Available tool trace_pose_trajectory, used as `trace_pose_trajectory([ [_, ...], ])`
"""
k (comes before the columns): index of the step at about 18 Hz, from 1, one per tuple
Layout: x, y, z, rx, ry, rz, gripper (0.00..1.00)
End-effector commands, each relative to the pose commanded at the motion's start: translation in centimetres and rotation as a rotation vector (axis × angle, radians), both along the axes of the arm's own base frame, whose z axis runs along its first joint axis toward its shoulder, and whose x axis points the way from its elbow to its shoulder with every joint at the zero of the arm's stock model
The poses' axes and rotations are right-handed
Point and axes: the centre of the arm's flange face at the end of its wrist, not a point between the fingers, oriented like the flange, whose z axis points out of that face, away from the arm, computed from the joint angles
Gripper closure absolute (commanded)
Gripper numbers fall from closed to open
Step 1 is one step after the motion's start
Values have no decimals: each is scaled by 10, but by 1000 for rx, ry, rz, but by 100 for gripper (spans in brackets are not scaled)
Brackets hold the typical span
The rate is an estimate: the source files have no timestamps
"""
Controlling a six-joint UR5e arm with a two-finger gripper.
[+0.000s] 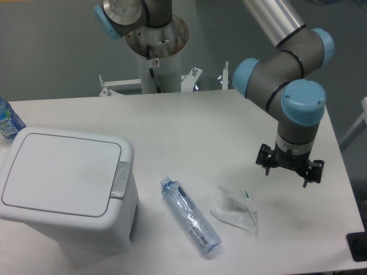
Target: Open the trash can
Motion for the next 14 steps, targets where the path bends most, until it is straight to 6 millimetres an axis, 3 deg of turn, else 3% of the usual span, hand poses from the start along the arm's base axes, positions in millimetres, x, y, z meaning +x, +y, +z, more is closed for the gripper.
trace_pose_trajectory([
  [10, 1, 7, 9, 82, -18, 178, 0],
  [14, 10, 19, 8, 98, -24, 234, 0],
])
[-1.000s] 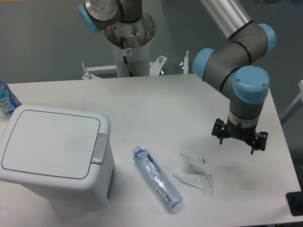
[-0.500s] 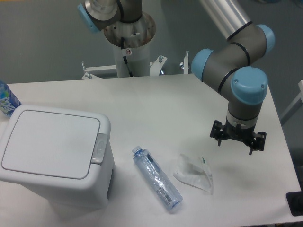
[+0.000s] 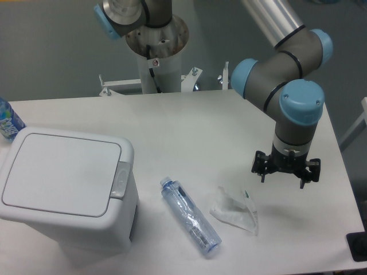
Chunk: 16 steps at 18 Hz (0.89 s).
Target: Open the trash can
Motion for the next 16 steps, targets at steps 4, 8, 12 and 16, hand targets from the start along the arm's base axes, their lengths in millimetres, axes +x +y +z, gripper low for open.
trace_pose_trajectory([
  [4, 4, 13, 10, 112, -18, 51, 0],
  [8, 19, 22, 33, 246, -71, 14, 0],
  [12, 44, 36, 71, 350, -87, -18, 0],
  [16, 70, 55, 105, 419, -99, 29, 0],
])
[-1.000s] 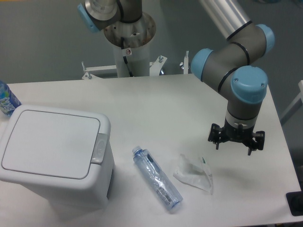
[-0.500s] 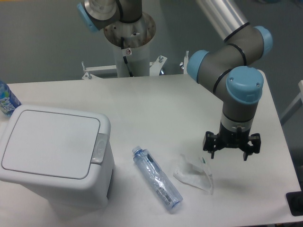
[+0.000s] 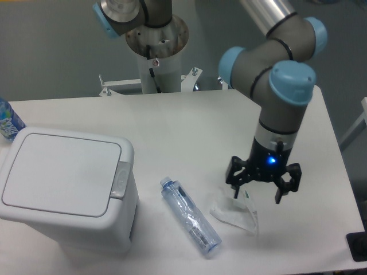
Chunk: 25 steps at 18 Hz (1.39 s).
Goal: Open the trash can
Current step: 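Move the gripper over the bottle toward the trash can lid edge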
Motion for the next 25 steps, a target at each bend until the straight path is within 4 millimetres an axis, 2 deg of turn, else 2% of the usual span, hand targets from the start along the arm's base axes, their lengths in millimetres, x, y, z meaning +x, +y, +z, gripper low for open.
trace_pose_trajectory([
  [5, 36, 29, 41, 69, -16, 22, 0],
  [11, 53, 30, 64, 155, -88, 36, 0],
  [18, 71, 31, 77, 168, -100, 49, 0],
  [21, 105, 45, 81, 165, -99, 0, 0],
  [22, 115, 50, 76, 157, -107, -16, 0],
  [25, 132, 48, 68, 140, -119, -28, 0],
])
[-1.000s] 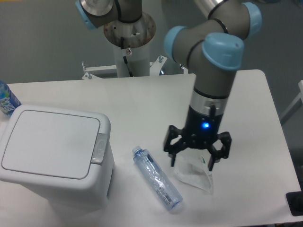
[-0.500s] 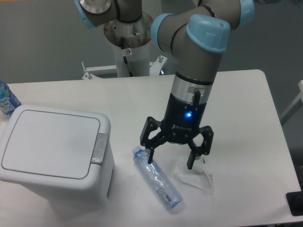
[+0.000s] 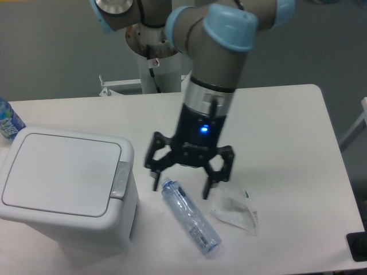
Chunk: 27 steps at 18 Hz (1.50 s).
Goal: Open the trash can
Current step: 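Move the gripper over the bottle toward the trash can lid edge, then lower the gripper finger onto the lid tab and flip the lid up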
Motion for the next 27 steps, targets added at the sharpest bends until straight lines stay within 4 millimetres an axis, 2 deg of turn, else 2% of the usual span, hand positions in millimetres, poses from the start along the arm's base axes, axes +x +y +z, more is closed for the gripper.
trace_pose_trajectory([
  [8, 3, 1, -3, -12, 12, 0, 0],
  [11, 2, 4, -12, -21, 6, -4, 0],
  [27, 12, 10, -24, -36, -8, -24, 0],
])
